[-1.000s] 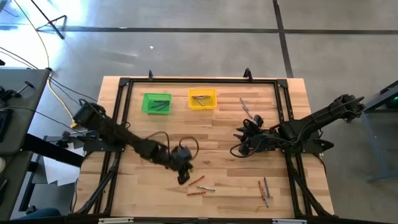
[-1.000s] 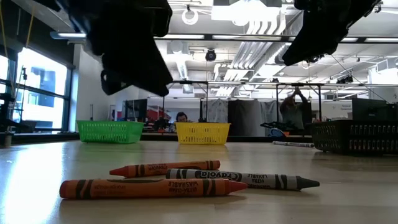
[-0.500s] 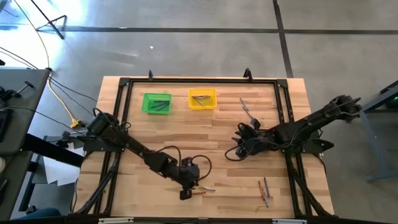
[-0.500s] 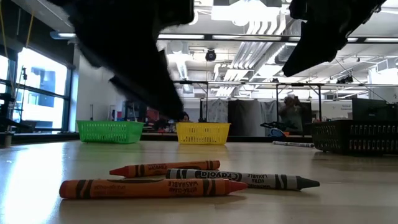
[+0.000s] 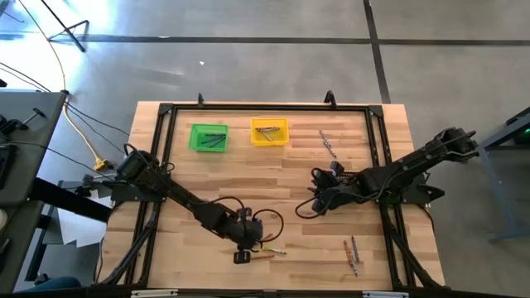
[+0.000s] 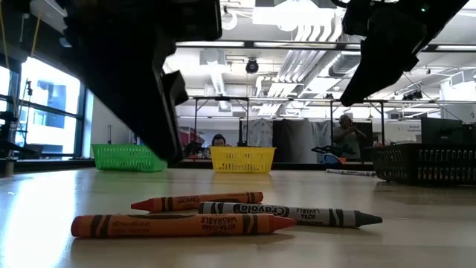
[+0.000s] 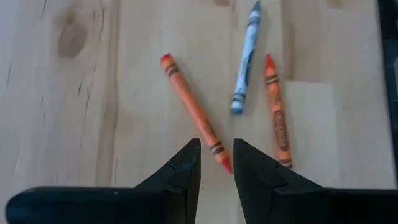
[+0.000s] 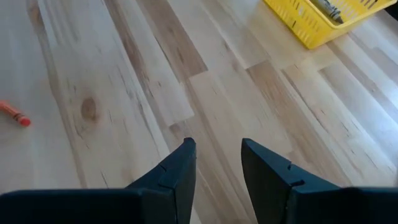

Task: Sort crayons
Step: Put the orange crayon into the black bin

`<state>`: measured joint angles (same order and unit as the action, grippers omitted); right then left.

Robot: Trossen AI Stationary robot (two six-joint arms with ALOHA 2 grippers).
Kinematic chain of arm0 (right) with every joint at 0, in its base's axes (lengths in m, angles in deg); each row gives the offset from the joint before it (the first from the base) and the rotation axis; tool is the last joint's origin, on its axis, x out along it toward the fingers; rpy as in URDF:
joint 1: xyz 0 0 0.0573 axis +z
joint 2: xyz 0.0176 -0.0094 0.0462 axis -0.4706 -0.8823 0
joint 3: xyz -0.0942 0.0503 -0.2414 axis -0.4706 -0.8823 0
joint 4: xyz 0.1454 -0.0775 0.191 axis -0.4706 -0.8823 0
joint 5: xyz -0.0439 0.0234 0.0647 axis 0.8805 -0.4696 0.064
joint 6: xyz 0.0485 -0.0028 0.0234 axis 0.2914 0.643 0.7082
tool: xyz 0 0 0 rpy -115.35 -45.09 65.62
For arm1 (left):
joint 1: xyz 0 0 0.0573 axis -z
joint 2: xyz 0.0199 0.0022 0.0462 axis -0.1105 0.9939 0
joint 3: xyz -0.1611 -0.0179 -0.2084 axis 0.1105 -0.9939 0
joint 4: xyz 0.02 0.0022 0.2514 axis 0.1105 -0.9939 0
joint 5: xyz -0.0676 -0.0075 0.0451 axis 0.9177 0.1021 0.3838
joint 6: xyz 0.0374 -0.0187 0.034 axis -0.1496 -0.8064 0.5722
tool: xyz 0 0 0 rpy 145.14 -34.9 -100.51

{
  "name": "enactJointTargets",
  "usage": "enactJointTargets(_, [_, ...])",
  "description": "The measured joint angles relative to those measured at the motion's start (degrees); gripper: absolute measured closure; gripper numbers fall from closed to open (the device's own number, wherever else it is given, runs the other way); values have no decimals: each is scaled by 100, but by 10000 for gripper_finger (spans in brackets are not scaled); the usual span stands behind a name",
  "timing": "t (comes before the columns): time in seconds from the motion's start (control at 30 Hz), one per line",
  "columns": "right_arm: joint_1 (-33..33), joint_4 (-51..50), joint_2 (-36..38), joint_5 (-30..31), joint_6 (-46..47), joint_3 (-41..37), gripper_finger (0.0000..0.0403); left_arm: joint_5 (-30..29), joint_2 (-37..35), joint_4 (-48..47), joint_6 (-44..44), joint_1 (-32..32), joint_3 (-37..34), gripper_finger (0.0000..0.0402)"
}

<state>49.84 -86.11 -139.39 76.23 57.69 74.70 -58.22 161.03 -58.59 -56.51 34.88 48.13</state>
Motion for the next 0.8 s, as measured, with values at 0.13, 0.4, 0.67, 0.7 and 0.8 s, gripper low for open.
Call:
enactJointTargets(0.13, [1,5,0,0,0,0,281,-1,-1,65,-128,-2,1,319])
enactJointTargets(0.4, [1,19,0,0,-2,0,281,33,58,144,-491,32,3,319])
enactJointTargets(0.67, [1,28,1,-1,-2,0,281,149,366,290,-512,83,3,319])
enactJointTargets(0.7, [1,39,2,-3,-2,0,281,144,385,300,-511,82,3,319])
enactJointTargets(0.8, [3,53,2,-11,-2,0,281,123,464,340,-383,68,5,319])
